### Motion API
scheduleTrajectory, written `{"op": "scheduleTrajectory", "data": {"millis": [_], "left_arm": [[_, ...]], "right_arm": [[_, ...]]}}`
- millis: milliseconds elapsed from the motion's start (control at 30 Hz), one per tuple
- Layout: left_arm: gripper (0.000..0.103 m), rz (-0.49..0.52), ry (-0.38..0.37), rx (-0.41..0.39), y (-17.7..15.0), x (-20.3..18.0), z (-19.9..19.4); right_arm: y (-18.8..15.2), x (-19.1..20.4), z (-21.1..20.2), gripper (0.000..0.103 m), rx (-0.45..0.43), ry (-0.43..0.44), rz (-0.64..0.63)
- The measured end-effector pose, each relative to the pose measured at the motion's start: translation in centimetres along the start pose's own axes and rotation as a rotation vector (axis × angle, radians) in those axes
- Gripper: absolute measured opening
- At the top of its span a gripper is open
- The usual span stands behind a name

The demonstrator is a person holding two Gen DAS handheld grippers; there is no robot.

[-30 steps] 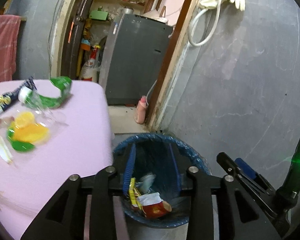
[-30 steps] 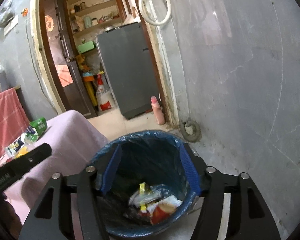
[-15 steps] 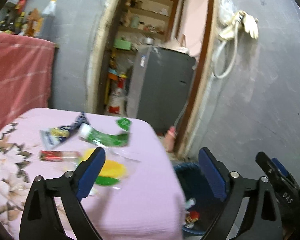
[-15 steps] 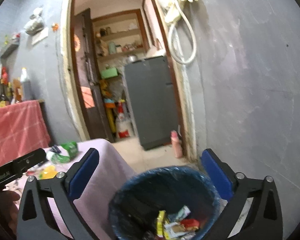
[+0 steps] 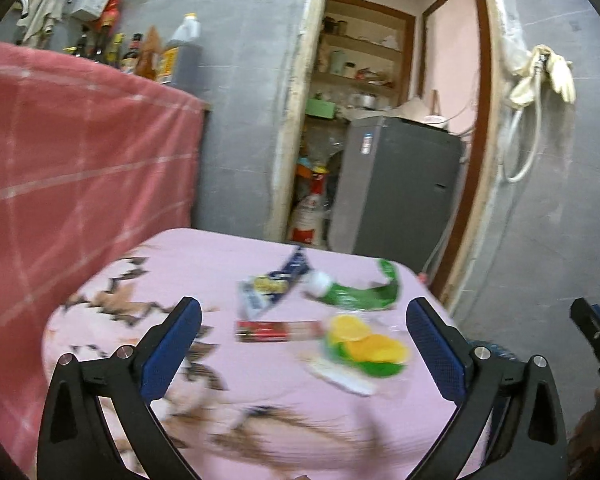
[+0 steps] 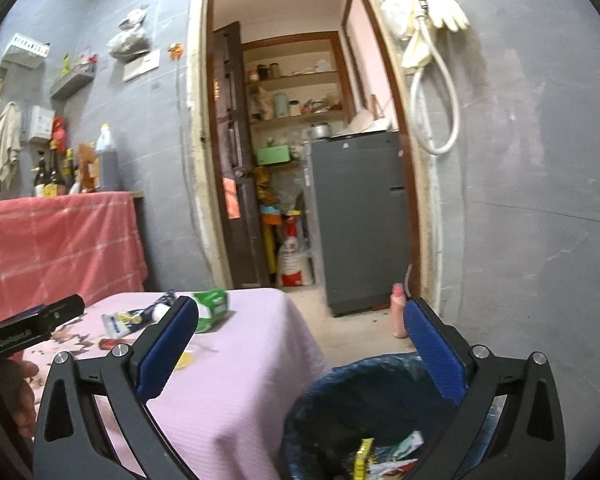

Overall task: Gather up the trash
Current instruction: 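Move both open grippers back over the table toward the remaining trash, then grasp the blue snack wrapper with the left gripper while the right grasps the lemon candy bag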

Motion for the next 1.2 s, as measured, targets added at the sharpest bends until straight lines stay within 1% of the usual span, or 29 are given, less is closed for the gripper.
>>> {"op": "scheduleTrajectory", "data": {"millis": [167, 267, 400, 533, 700, 800, 900, 1000, 1067, 1167, 1200], "left_arm": [[0.1, 0.01, 0.069, 0.006, -0.1, 3.4, 0.6], [0.1, 0.01, 0.096, 0.025, -0.4, 5.0, 1.3], [0.1, 0.008, 0.107, 0.071, -0.9, 6.7, 2.5], [0.1, 0.005, 0.128, 0.107, -1.2, 7.5, 3.6], [0.1, 0.012, 0.115, 0.149, -0.8, 8.2, 5.1], [0.1, 0.028, 0.118, 0.186, -0.3, 8.2, 6.3], [0.1, 0.035, 0.098, 0.182, 0.2, 8.0, 7.1], [0.1, 0.047, 0.075, 0.184, 0.5, 7.5, 7.8], [0.1, 0.047, 0.054, 0.194, 0.6, 7.1, 8.3], [0.098, 0.031, 0.018, 0.219, 0.5, 6.6, 9.0], [0.096, 0.026, 0.005, 0.232, 0.5, 6.5, 9.3]], "right_arm": [[-0.3, 2.1, 2.0, 0.103, 0.043, 0.056, -0.003], [-0.8, 3.5, 3.8, 0.103, 0.105, 0.068, -0.019], [-1.9, 4.7, 6.3, 0.103, 0.208, 0.086, -0.023], [-2.8, 5.5, 8.4, 0.103, 0.299, 0.106, -0.019], [-3.8, 6.3, 10.6, 0.103, 0.389, 0.115, -0.015], [-3.8, 6.7, 12.1, 0.098, 0.44, 0.114, -0.036], [-3.4, 6.7, 13.3, 0.086, 0.471, 0.12, -0.068], [-3.3, 6.5, 14.2, 0.082, 0.488, 0.123, -0.081], [-3.5, 6.3, 14.9, 0.075, 0.504, 0.128, -0.076], [-3.8, 6.3, 15.9, 0.068, 0.549, 0.15, -0.087], [-3.8, 6.4, 16.3, 0.068, 0.566, 0.16, -0.093]]}}
Point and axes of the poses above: each gripper's, at about its wrist camera, not at the fingertips, and z roughly the way its jaws point, x to its left, y to its top, the point moved 2 cm from there along z, roughly the way its jaws point, and after that the axes turned 8 degrees about y, right-handed, at the moved point
